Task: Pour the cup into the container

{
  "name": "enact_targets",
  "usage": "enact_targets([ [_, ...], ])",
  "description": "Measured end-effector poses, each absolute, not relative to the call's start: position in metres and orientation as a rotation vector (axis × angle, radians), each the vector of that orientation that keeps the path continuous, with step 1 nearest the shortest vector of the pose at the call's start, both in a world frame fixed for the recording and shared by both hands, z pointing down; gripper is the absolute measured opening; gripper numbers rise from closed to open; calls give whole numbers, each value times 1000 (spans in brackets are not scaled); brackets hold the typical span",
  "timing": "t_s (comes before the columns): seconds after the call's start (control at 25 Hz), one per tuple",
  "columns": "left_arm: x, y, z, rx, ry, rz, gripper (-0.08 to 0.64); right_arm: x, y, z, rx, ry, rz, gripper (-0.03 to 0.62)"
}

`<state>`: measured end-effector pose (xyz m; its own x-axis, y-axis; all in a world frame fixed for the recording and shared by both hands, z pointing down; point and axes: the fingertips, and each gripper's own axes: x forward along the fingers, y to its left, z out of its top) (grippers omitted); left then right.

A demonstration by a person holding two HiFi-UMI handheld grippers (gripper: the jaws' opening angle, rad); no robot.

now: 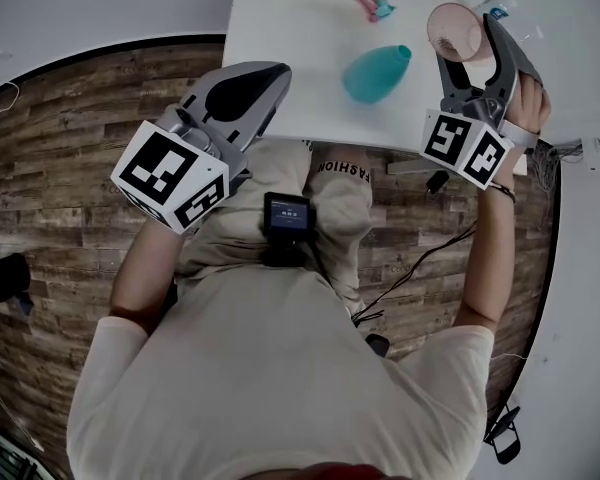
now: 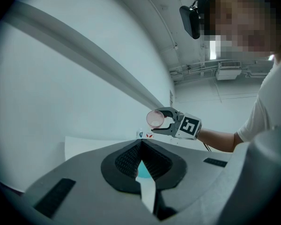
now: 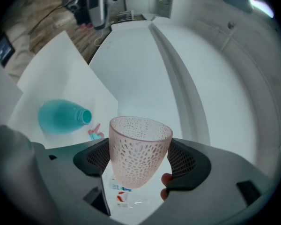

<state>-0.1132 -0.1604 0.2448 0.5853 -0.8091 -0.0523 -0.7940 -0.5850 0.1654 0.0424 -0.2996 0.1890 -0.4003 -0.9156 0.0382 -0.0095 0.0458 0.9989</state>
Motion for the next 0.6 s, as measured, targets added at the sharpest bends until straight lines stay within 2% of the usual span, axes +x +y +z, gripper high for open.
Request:
enact_targets([
  [0.32, -112, -157, 250, 2654, -1344, -182, 11, 71, -300, 193, 1091, -2128, -919, 380],
  [0.6, -111, -160, 249, 2642, -1368, -184, 11, 86, -290, 200, 1122, -2370, -682, 380],
])
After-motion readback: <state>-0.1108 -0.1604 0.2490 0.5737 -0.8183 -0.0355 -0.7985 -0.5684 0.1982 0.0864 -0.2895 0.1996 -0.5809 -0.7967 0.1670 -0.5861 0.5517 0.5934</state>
